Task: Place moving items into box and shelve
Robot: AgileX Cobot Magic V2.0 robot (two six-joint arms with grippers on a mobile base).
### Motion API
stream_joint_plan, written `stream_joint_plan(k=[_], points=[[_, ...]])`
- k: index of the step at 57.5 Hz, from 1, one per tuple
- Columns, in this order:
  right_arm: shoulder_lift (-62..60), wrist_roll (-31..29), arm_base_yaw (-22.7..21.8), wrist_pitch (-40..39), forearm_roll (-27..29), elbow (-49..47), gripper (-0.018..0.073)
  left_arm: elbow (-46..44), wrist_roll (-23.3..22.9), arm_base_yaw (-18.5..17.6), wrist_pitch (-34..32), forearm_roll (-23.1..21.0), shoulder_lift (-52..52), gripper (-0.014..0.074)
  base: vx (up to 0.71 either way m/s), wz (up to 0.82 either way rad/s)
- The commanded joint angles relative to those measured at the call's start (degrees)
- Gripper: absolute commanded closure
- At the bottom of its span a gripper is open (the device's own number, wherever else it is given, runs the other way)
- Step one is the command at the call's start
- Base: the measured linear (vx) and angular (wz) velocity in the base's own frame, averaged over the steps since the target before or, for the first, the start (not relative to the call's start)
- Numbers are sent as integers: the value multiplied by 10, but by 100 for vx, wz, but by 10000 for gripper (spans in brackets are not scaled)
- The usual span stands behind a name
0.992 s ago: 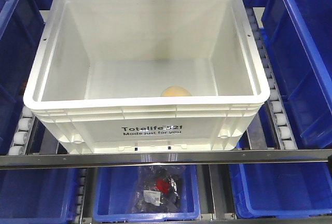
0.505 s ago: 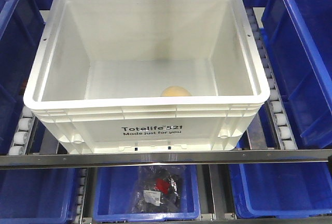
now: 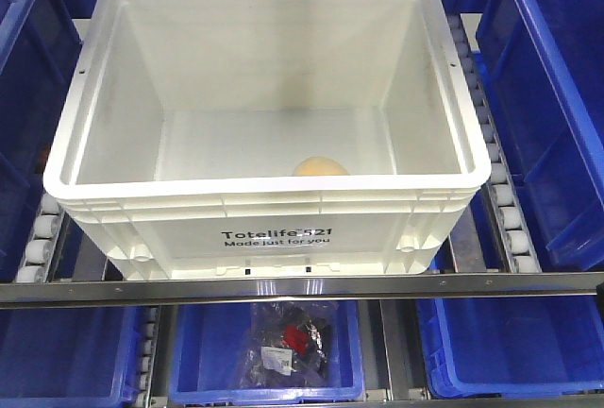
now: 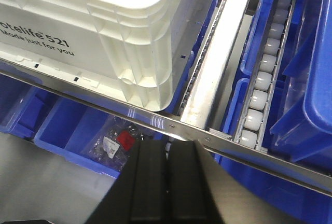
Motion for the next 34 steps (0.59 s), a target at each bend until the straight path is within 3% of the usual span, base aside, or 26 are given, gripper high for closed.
stream_joint_plan(k=[1, 10, 34], points=[[5, -3, 1, -35, -13, -16, 575, 29, -56, 7, -104, 35, -8, 616, 0, 0], [5, -3, 1, -34, -15, -16, 575, 103, -78, 15, -204, 39, -10, 616, 0, 0], [5, -4, 1, -34, -14, -16, 575, 102, -83, 15, -201, 39, -10, 616, 0, 0]])
